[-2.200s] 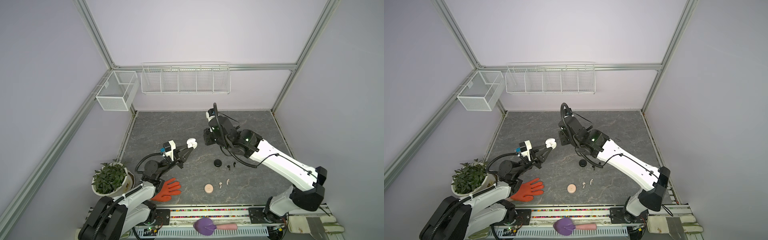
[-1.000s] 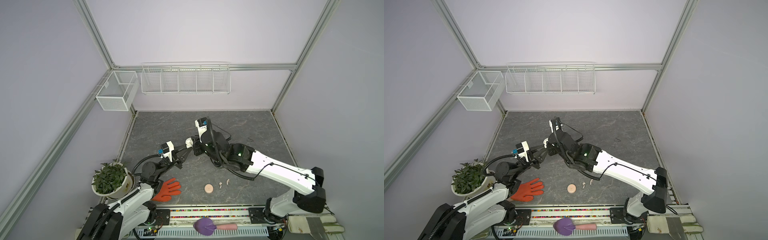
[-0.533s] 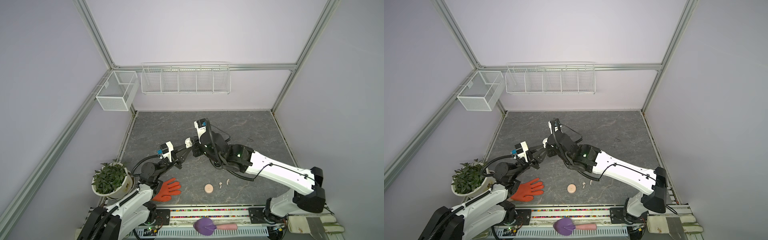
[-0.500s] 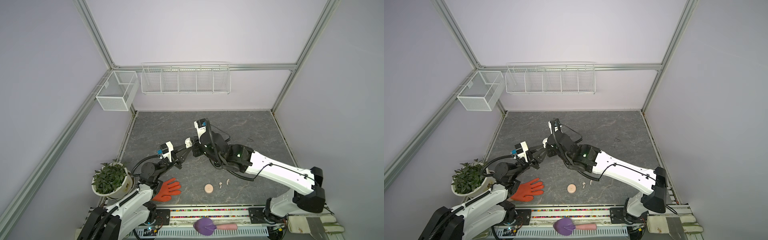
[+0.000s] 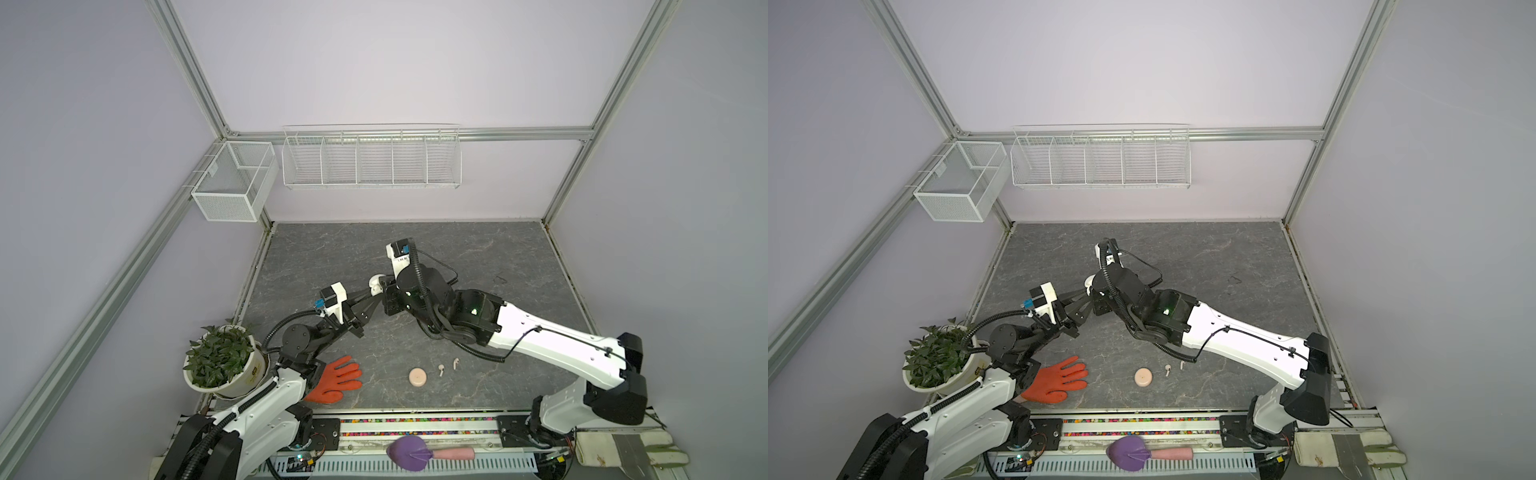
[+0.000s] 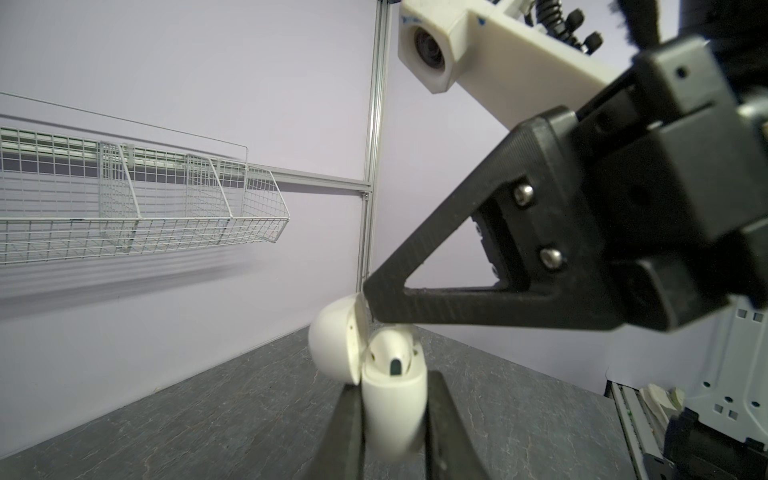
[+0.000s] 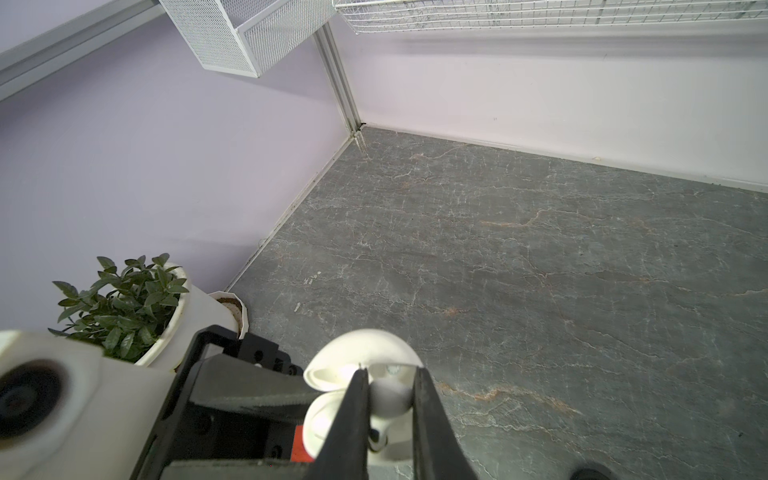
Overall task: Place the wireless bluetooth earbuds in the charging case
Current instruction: 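Lower the second earbud stem-first into the case held by the left gripper, then open the right gripper and move it above the open case lid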
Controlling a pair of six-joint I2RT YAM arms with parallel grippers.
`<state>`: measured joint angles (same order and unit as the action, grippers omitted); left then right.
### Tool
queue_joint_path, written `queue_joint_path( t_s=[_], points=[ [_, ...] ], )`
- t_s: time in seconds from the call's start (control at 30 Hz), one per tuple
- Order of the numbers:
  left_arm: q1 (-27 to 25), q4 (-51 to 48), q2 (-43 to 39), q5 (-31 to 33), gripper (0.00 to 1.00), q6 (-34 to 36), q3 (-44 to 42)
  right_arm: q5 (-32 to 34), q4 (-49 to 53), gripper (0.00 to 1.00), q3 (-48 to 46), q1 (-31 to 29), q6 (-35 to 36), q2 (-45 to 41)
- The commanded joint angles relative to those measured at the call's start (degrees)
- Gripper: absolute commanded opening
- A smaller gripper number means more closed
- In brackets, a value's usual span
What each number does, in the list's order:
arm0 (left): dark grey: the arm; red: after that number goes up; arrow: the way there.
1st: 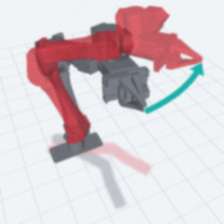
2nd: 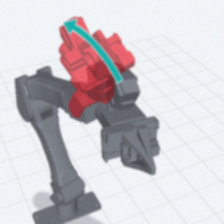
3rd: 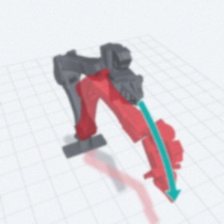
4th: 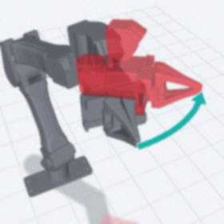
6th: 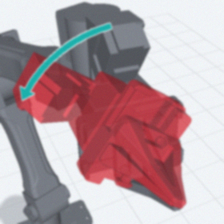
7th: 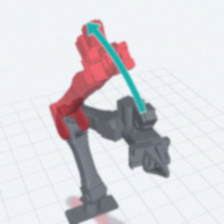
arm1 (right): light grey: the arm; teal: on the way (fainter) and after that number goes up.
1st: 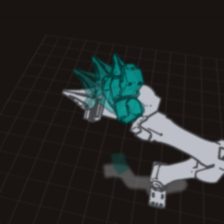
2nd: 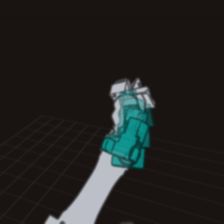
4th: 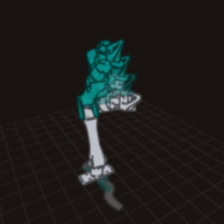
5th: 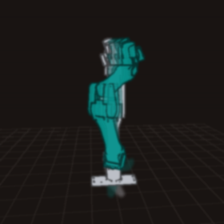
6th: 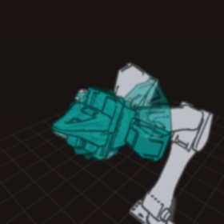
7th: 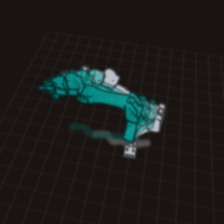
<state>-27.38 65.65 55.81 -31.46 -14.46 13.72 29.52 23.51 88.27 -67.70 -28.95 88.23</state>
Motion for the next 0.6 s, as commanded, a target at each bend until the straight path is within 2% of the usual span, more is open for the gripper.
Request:
queue_joint_path(
  t_s=[0.0,0.27,0.4,0.5,0.57],
  points=[
    [0.2,0.7,-0.6,-0.3,0.00,0.8,0.3,-0.5,-0.1,0.21,-0.3,-0.5,-0.7,0.9],
    [0.2,-0.2,-1.0,-0.5,0.00,1.0,0.2,0.6,0.6,0.36,0.8,-0.5,-0.1,0.5],
    [0.2,-0.6,-1.3,-1.0,0.00,0.5,-0.2,-0.1,1.2,0.44,2.3,0.3,2.9,-0.8],
    [0.0,-0.6,-1.3,-2.1,0.00,0.3,-0.7,-7.1,4.5,0.50,5.1,3.6,7.8,-1.8],
    [0.0,-1.0,-1.7,-3.1,0.00,0.7,-1.0,-15.7,5.3,0.54,5.4,7.0,13.0,-3.5]
  ],
)
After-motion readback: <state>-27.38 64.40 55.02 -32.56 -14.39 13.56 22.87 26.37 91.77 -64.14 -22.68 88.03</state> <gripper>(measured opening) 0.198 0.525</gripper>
